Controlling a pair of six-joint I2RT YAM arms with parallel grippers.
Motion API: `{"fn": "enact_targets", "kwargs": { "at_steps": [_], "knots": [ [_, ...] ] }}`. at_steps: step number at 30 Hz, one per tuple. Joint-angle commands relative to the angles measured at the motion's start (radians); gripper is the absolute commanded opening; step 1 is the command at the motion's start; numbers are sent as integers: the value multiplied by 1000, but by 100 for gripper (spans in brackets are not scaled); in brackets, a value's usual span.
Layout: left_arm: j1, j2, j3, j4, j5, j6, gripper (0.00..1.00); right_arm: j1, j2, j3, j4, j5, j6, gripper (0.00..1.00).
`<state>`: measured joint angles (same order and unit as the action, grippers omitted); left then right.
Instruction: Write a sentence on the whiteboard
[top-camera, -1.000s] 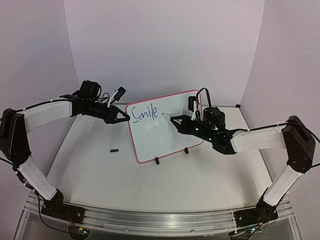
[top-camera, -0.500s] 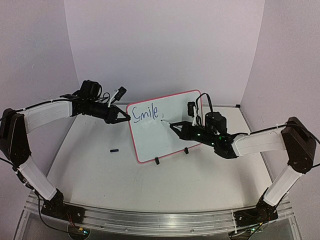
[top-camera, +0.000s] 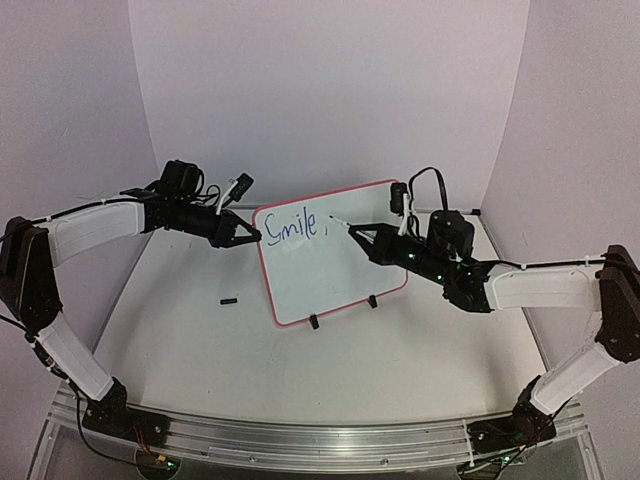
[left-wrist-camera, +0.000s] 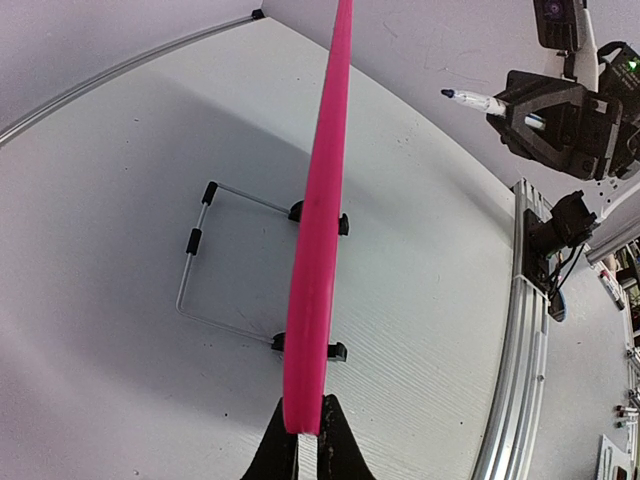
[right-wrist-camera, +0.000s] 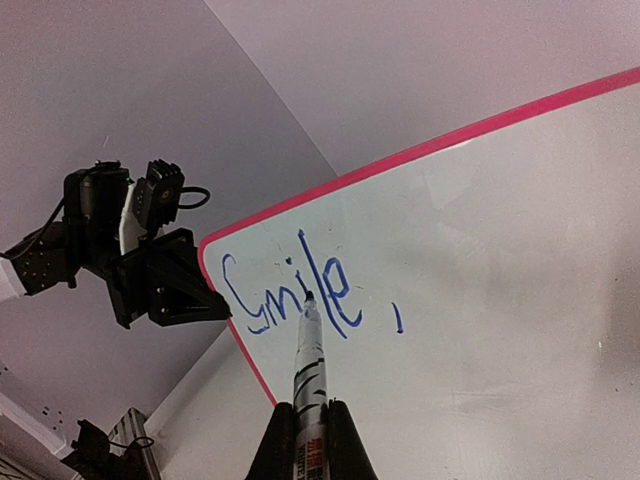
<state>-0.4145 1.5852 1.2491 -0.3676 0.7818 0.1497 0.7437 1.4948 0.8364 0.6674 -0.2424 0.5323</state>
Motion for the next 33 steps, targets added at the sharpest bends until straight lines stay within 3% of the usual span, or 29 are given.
{"fn": "enact_targets", "kwargs": {
  "at_steps": [1, 16, 33],
  "knots": [
    [-29, 22, 4, -83, -33, 38, 0, -7, -28, 67, -99, 56, -63, 0],
    [-30, 23, 5, -87, -42, 39, 0, -122, -12, 88, -144, -110, -93, 0],
    [-32, 34, 5, -91, -46, 45, 0, -142, 79, 126, -63, -149, -71, 0]
  ]
}}
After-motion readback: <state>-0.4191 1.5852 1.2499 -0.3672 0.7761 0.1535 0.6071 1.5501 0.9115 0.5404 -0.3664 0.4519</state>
